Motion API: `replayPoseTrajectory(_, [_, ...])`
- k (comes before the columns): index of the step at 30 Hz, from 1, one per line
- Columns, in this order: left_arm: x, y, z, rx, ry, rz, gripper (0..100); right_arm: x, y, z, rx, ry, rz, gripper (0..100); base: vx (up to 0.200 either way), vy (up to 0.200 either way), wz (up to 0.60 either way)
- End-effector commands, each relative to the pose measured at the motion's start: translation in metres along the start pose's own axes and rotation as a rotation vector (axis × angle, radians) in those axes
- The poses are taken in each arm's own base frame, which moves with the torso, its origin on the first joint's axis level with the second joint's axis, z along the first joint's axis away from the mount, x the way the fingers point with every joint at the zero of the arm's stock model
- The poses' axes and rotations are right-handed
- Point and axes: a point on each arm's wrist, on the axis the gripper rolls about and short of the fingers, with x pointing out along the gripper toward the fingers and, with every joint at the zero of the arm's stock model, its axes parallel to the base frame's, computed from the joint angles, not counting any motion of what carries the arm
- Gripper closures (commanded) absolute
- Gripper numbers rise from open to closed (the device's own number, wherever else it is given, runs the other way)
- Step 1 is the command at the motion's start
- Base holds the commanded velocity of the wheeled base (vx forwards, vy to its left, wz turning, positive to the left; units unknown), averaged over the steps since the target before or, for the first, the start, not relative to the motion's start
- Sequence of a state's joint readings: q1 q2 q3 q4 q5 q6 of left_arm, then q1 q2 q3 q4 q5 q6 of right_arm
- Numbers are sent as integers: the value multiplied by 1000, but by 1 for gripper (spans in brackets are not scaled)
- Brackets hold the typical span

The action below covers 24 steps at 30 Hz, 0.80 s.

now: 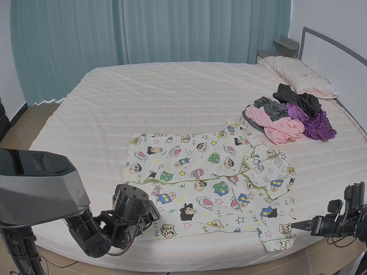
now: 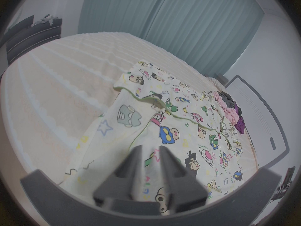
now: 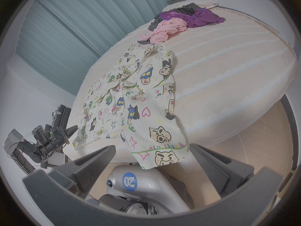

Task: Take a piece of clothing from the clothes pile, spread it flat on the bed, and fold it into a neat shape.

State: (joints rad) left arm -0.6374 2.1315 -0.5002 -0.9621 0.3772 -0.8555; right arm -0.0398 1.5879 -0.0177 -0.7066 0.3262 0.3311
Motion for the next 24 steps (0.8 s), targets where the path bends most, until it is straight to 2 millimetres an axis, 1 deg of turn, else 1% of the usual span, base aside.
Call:
replayPoseTrajectory(1, [1,-7,0,15,-18,-13,100,-1,-1,-3,3,8,-2,0,0,0,0])
replayPoseTrajectory(8, [-6,-16,-15,87,15,-45,100,-1,-1,-4,2,10,-3,0,0,0,0])
replayPoseTrajectory(10, [-7,-16,-15,87,14,-48,100,-1,-1,-4,4,10,-3,0,0,0,0])
replayPoseTrajectory(12, [-9,-14,-8,68,-1,-44,100,-1,-1,-4,5,13,-4,0,0,0,0])
replayPoseTrajectory(16, [-7,-2,4,35,-23,-4,100,-1,-1,-4,5,13,-4,0,0,0,0])
replayPoseTrajectory(17, [-6,0,4,33,-23,1,0,-1,-1,-4,3,13,-4,0,0,0,0])
replayPoseTrajectory(19, [-5,5,7,25,-24,17,0,-1,-1,-4,5,13,-4,0,0,0,0])
replayPoseTrajectory(24, [-4,5,8,3,-25,10,0,-1,-1,-4,5,13,-4,0,0,0,0])
